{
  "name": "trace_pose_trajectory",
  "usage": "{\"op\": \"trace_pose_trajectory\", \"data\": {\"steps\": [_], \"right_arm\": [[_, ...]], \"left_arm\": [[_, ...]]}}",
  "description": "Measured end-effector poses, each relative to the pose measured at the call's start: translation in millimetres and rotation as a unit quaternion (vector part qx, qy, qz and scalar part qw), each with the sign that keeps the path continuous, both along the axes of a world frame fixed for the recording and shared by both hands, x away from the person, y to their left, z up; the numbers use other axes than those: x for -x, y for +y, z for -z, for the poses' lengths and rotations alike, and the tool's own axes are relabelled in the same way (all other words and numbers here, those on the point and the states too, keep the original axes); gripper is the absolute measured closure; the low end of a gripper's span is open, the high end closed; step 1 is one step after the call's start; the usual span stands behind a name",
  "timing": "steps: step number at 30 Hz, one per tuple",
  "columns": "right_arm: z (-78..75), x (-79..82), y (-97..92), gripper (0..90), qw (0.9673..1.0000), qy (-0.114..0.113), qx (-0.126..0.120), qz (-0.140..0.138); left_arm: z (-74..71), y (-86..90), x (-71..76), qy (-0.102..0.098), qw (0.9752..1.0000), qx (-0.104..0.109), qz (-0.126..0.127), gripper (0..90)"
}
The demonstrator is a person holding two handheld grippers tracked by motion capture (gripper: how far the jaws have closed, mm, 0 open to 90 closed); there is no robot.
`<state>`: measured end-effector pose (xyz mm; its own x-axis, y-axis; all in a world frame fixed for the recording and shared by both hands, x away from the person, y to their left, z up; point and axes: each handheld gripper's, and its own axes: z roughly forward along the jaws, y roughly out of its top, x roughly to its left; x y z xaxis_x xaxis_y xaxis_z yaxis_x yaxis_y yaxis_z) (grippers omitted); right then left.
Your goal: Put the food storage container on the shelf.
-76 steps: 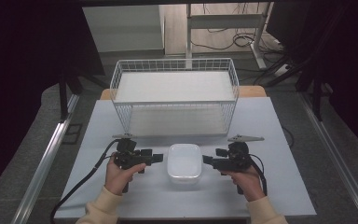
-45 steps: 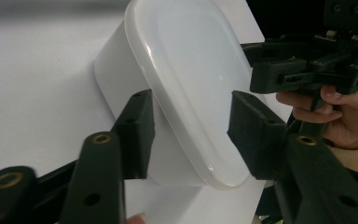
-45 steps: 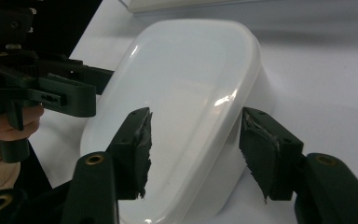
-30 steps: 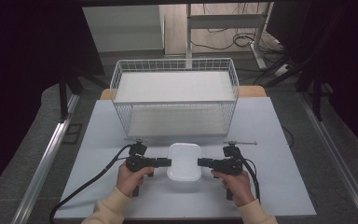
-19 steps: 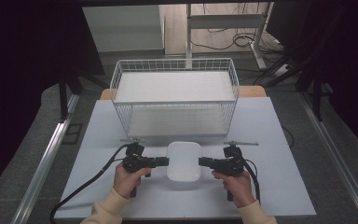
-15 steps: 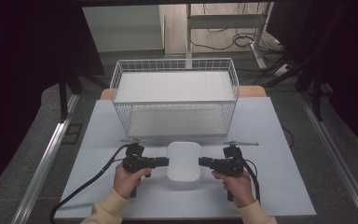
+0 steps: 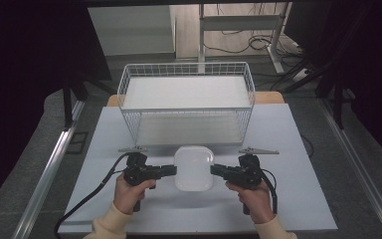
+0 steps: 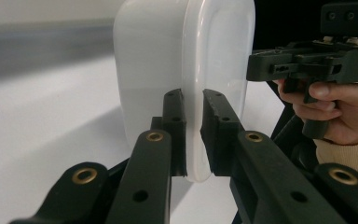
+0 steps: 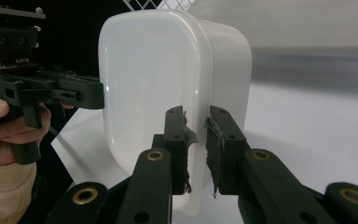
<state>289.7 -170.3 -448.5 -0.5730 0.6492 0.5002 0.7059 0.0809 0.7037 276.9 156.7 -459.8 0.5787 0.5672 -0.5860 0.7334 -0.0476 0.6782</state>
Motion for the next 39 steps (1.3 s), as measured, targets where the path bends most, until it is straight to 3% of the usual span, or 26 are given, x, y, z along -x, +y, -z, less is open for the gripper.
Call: {"op": "trace_pose_trajectory", "data": {"steps": [11, 24, 39], "right_arm": [[-20.7, 1.0, 4.3, 79.4, 0.9995, -0.03, 0.002, -0.01], [-54.6, -9.2, 16.9, 79.5, 0.9977, -0.064, 0.003, -0.023], [-80.4, -20.6, 22.9, 79.6, 0.9966, -0.078, 0.002, -0.024]], "left_arm": [[-17.6, 4.2, 3.4, -0.024, 0.9997, -0.001, -0.01, 79.9], [-49.7, 16.2, -3.4, -0.049, 0.9986, -0.003, -0.02, 79.6], [-77.9, 20.6, -14.1, -0.06, 0.9978, -0.008, -0.025, 79.3]]}}
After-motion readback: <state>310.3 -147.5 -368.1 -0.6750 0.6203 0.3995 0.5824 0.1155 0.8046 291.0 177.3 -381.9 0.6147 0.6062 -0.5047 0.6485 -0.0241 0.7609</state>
